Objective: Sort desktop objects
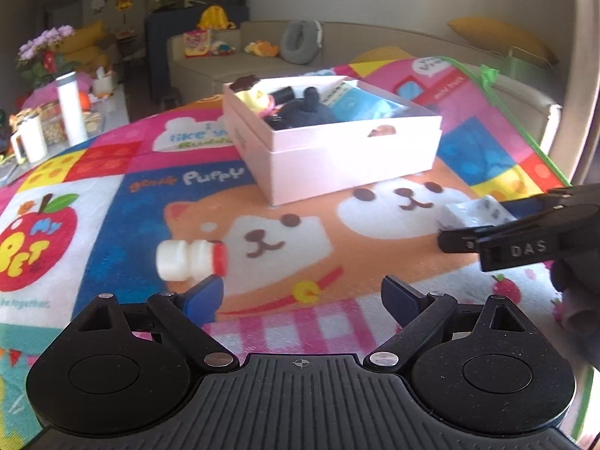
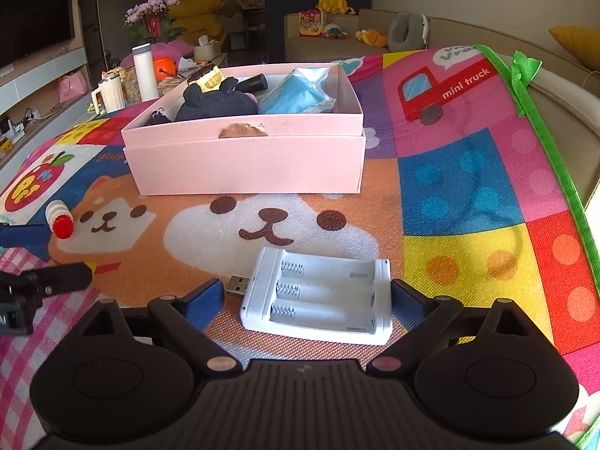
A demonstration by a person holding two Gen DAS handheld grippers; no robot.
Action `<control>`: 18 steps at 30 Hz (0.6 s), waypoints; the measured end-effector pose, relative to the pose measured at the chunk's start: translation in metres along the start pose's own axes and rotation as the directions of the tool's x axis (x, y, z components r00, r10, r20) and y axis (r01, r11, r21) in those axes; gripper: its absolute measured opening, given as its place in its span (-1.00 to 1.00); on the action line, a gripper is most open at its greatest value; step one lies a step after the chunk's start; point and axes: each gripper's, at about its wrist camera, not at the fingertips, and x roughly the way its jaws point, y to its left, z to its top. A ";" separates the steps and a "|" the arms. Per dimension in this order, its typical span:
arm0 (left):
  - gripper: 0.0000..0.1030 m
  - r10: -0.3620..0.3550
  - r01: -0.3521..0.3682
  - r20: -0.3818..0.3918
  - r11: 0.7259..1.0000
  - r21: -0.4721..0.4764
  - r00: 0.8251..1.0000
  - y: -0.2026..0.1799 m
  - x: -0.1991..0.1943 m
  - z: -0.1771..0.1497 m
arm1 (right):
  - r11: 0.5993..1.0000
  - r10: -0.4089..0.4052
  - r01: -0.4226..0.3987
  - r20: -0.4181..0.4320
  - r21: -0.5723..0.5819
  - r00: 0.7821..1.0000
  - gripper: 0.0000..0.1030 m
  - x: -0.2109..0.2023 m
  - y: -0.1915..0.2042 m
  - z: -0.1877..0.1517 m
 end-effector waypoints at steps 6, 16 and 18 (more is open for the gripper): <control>0.95 0.196 -0.196 0.066 0.981 -0.001 0.978 0.005 -0.004 0.001 | 1.000 -0.012 0.012 -0.001 0.008 1.000 0.90 0.000 0.000 0.000; 1.00 0.291 -0.295 -0.051 0.950 -0.101 0.955 0.029 -0.005 -0.010 | 1.000 -0.030 0.030 -0.019 -0.002 0.999 1.00 0.002 0.002 0.000; 1.00 0.268 -0.276 -0.069 0.950 -0.150 0.961 0.035 -0.004 -0.012 | 1.000 -0.031 0.031 -0.020 -0.002 0.999 1.00 0.002 0.002 0.000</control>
